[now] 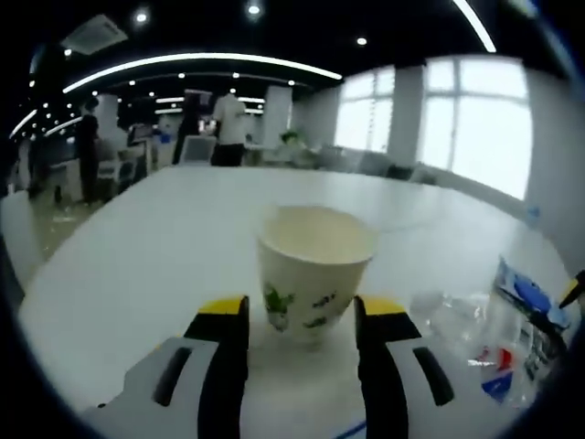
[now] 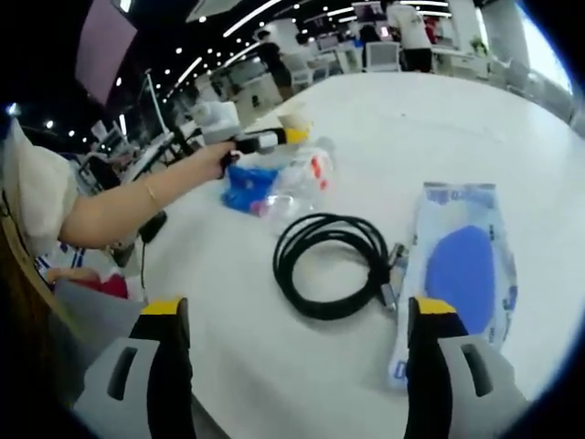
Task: Arrange the tabletop items into an orderly group along one side of the table until the central work area is clear of visible clutter.
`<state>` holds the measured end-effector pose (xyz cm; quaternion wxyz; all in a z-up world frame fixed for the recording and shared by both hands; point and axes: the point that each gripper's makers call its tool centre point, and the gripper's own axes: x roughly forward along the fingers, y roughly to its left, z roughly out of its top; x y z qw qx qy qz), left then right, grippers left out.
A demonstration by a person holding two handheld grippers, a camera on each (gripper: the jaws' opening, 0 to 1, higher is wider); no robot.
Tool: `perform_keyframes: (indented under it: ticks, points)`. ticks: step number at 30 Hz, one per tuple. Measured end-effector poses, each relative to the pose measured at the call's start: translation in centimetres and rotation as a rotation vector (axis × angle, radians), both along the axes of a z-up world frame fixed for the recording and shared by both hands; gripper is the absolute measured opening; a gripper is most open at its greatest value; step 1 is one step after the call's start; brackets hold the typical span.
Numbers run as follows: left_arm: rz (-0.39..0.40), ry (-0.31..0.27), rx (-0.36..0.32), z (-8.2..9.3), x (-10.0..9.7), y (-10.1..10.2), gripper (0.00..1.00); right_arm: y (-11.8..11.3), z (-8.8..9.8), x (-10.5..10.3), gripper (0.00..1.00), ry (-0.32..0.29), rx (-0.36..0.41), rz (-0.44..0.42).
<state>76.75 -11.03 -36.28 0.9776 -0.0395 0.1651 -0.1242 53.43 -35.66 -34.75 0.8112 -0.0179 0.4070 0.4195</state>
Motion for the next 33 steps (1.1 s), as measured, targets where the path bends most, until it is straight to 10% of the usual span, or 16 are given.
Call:
perform_keyframes:
  ticks: [4, 10, 33]
  points:
    - [0.009, 0.001, -0.006, 0.7, -0.1, 0.4, 0.53, 0.1, 0.1, 0.1, 0.99, -0.001, 0.005, -0.002]
    - [0.022, 0.000, -0.009, 2.4, -0.5, 0.2, 0.92, 0.5, 1.0, 0.4, 0.99, -0.026, 0.036, -0.003]
    - [-0.089, 0.079, 0.009, 7.3, -5.4, -5.0, 0.98, 1.6, 2.4, 0.2, 0.99, -0.040, 0.081, 0.011]
